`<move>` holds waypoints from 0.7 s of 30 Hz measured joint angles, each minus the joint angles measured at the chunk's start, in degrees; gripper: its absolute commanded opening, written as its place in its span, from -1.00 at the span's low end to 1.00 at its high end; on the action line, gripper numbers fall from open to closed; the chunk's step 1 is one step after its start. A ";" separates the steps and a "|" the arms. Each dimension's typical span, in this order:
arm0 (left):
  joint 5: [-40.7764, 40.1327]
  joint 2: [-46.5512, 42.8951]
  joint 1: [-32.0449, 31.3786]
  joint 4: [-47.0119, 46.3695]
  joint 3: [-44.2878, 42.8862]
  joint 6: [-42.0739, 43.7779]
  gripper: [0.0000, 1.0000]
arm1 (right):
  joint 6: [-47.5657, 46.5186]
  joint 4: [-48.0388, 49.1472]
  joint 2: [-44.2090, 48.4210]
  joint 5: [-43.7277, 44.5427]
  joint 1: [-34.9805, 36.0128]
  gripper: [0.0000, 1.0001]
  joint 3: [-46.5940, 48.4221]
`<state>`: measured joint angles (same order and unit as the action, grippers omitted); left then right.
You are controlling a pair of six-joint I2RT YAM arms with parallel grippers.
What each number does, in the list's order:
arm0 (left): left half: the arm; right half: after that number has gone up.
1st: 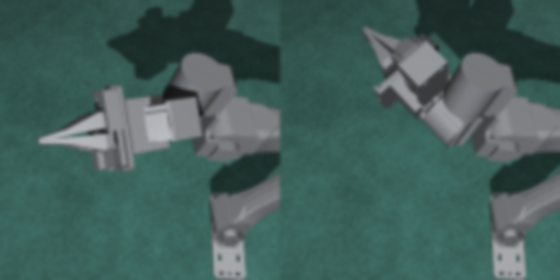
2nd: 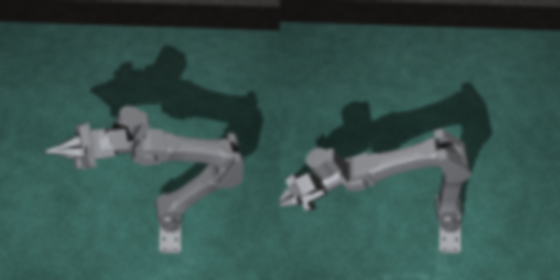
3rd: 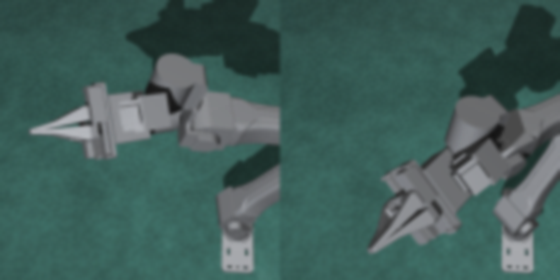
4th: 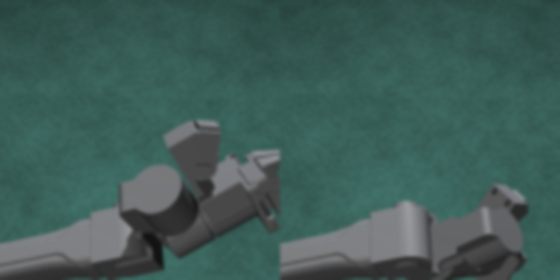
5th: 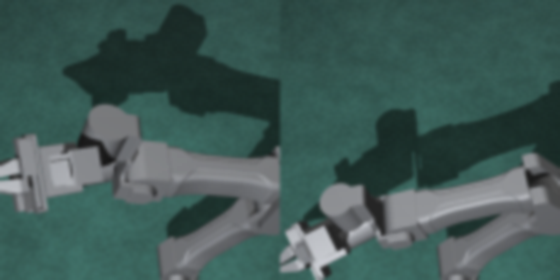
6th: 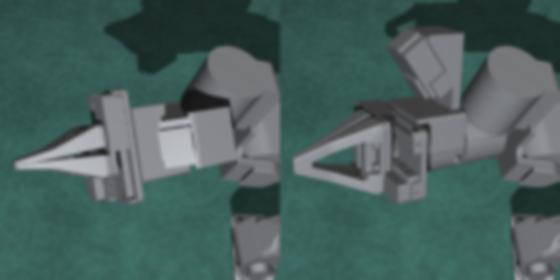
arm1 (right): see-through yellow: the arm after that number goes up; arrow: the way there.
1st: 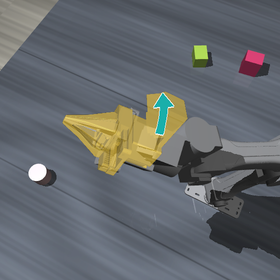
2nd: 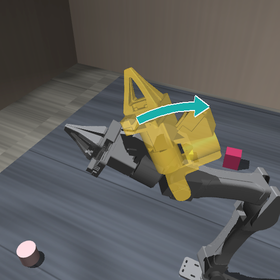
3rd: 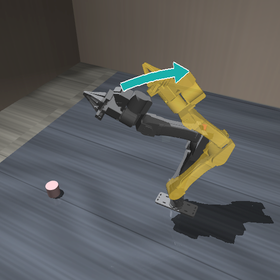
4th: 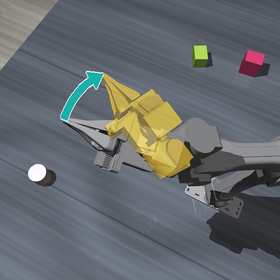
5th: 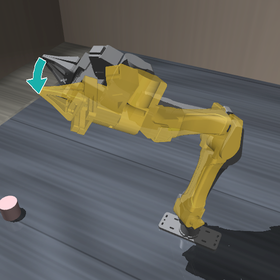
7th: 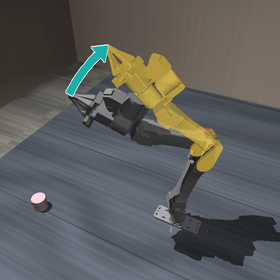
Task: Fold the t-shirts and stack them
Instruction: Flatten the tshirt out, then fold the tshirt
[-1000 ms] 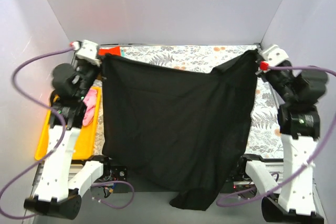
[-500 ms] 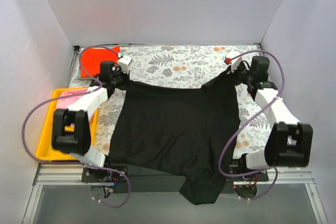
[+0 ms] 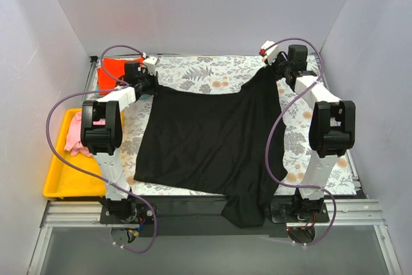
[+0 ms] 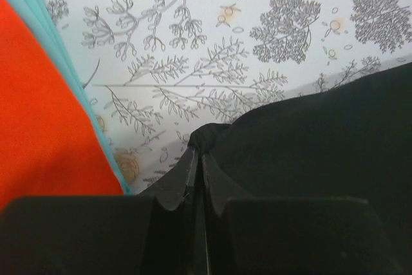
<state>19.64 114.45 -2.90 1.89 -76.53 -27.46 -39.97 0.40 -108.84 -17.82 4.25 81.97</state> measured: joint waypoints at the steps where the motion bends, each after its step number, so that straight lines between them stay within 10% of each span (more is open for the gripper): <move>1: 1.11 0.39 0.39 -0.26 -0.61 0.02 -1.00 | -0.09 -0.37 -0.87 0.24 0.15 -0.97 1.51; 21: 22.97 -0.72 5.88 0.48 3.48 16.96 -1.00 | -4.46 -12.26 12.37 0.96 1.79 -0.97 -3.23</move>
<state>42.61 113.73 2.98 2.37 -73.06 -10.50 -44.42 -11.86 -96.47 -16.86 6.04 78.74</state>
